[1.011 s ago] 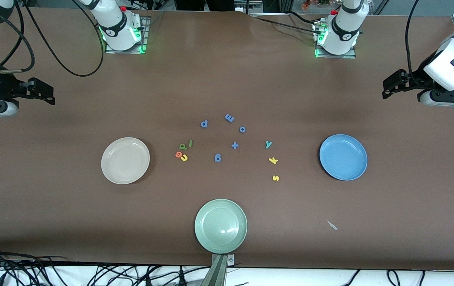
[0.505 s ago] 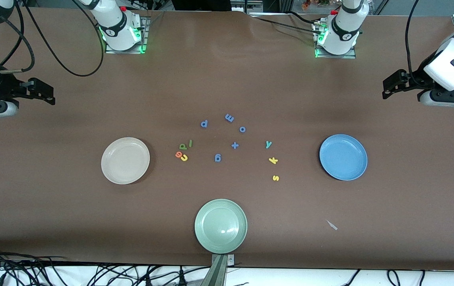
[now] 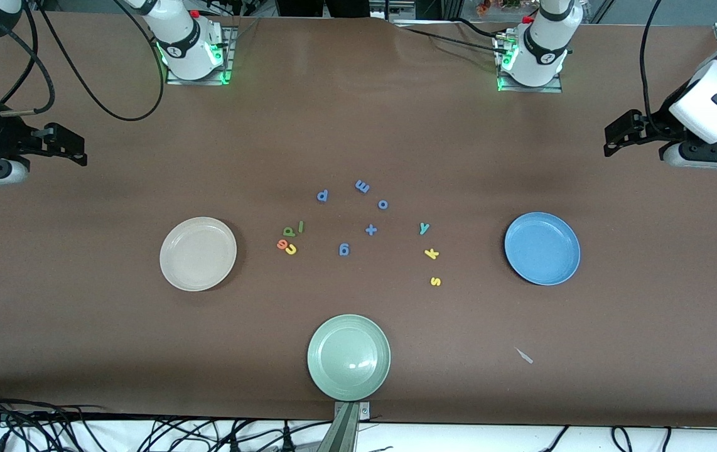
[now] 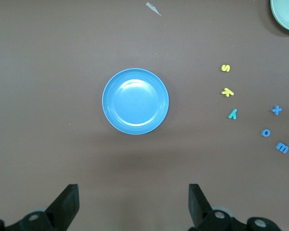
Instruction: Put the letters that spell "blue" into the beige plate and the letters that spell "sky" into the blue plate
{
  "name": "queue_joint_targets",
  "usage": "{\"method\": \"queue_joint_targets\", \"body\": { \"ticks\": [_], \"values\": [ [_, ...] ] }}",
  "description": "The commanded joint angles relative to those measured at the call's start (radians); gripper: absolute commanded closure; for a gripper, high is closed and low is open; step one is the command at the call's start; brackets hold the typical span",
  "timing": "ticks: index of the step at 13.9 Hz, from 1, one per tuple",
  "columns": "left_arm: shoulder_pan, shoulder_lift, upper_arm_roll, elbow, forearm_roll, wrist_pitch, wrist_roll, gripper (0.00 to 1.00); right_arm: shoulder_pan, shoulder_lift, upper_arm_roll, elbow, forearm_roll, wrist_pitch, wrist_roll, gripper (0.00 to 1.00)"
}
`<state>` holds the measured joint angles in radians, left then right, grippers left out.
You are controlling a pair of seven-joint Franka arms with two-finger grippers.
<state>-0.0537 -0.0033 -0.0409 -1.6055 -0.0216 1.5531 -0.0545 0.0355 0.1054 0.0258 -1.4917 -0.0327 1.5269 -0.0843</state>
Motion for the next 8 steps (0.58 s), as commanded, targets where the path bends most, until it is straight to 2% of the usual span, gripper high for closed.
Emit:
{"method": "queue_joint_targets", "body": {
  "ticks": [1, 8],
  "values": [
    [0.000, -0.007, -0.001, 0.010, 0.025, -0.014, 0.018, 0.00, -0.006, -0.007, 0.003, -0.002, 0.016, 0.006, 0.006, 0.00],
    [-0.001, -0.006, -0.002, 0.010, 0.025, -0.016, 0.018, 0.00, -0.009, -0.013, 0.000, 0.002, 0.008, 0.009, 0.006, 0.00]
  ]
}}
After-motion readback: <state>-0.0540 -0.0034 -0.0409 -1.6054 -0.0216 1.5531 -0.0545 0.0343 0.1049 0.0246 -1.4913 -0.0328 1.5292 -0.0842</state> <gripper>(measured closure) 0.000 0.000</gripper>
